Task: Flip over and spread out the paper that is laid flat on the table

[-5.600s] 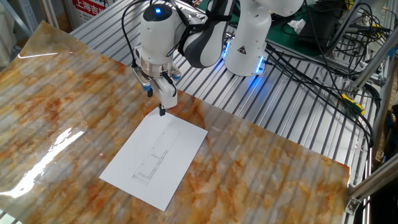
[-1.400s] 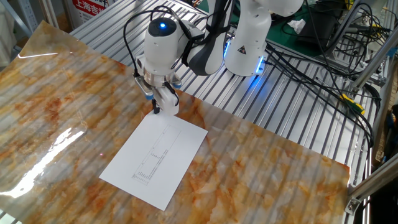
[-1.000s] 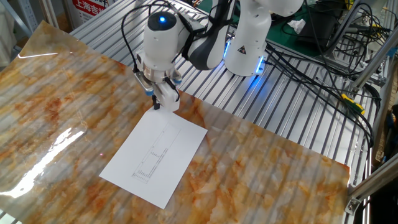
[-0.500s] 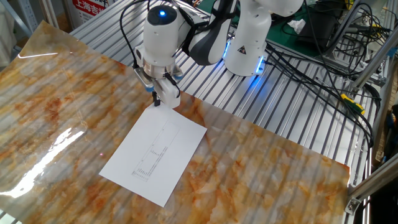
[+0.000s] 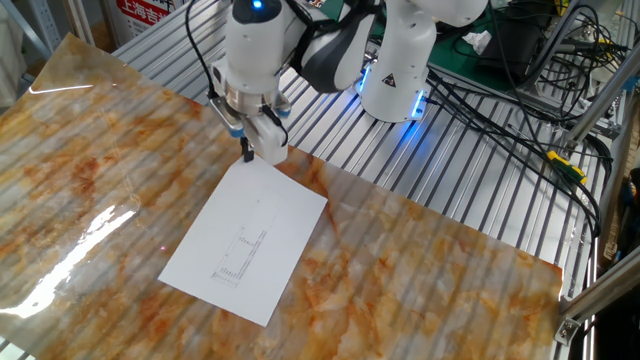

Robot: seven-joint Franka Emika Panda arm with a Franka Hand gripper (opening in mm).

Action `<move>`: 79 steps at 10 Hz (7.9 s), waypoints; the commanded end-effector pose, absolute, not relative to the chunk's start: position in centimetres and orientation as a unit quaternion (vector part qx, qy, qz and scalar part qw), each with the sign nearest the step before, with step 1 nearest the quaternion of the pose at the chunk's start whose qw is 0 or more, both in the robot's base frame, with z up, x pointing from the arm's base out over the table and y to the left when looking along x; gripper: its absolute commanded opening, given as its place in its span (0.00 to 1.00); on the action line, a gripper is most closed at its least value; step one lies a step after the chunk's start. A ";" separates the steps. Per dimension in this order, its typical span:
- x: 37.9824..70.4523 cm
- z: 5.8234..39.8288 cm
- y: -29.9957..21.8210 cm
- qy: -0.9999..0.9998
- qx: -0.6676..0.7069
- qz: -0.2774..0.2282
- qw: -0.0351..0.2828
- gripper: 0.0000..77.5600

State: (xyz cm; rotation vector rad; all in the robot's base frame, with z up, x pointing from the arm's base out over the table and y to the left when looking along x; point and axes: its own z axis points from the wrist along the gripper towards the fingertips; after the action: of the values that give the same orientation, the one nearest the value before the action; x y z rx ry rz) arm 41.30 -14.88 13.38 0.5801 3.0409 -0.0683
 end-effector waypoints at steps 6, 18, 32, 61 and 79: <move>42.6 17.6 -17.0 0.986 0.157 -0.054 0.027 0.02; 43.8 22.8 -20.9 0.987 0.115 -0.105 0.027 0.02; 43.2 27.2 -22.8 0.985 0.105 -0.135 0.025 0.02; 42.3 36.2 -26.7 0.984 0.132 -0.113 0.031 0.02; 41.8 33.3 -17.4 0.977 0.193 -0.090 0.012 0.02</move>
State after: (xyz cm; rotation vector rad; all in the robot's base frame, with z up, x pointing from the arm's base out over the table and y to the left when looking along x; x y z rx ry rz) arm 41.59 -18.21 33.98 0.5930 3.0410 -0.3138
